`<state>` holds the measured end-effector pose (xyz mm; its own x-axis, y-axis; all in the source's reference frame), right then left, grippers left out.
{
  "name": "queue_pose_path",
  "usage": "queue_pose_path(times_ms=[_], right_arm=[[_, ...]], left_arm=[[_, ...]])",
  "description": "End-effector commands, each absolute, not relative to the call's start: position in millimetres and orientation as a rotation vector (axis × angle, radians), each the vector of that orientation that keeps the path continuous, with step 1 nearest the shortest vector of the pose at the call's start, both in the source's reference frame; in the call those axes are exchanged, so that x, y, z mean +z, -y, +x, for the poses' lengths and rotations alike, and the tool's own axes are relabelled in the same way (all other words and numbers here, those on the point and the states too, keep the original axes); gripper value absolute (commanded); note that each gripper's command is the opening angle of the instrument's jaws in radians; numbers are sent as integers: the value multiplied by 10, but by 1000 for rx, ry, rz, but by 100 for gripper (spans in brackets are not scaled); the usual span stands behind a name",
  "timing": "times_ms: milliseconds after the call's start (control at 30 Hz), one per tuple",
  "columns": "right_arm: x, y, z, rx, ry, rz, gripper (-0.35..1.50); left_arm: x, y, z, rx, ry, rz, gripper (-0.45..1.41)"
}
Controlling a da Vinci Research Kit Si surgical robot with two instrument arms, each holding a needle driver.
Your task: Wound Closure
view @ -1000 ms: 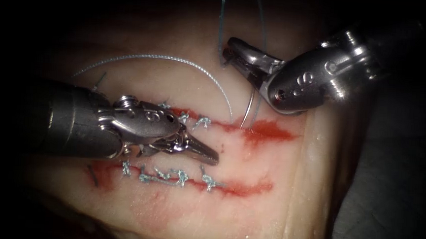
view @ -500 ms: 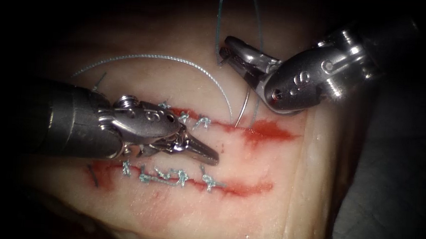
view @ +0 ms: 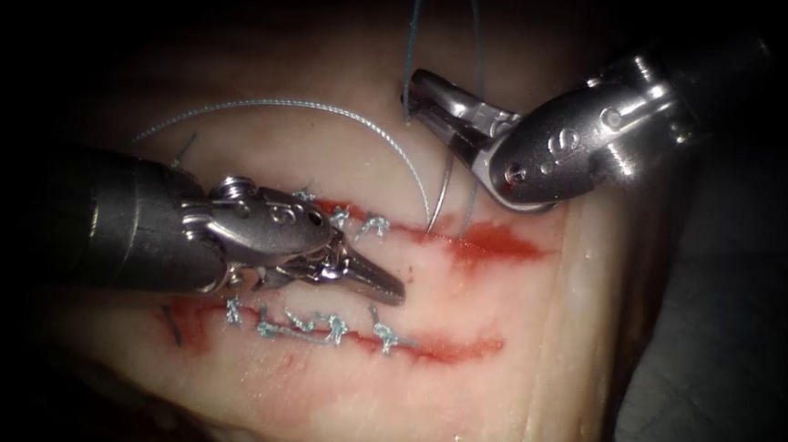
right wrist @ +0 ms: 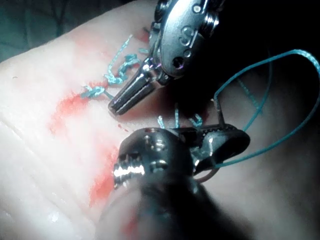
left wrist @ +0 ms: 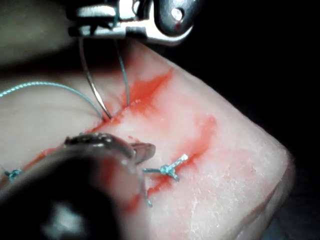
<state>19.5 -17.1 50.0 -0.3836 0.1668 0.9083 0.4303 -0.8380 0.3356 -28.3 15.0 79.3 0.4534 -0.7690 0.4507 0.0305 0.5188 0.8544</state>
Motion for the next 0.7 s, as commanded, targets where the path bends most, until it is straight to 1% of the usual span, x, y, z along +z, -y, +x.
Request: queue_pose_path(times_ms=[33,700], right_arm=[[504,169,204,-2332,807,-1642,-35],[504,166,196,-2172,589,-1615,-35]], left_arm=[[798,-151,-289,-585,983,898,-45],[799,-150,-288,-583,985,901,-45]])
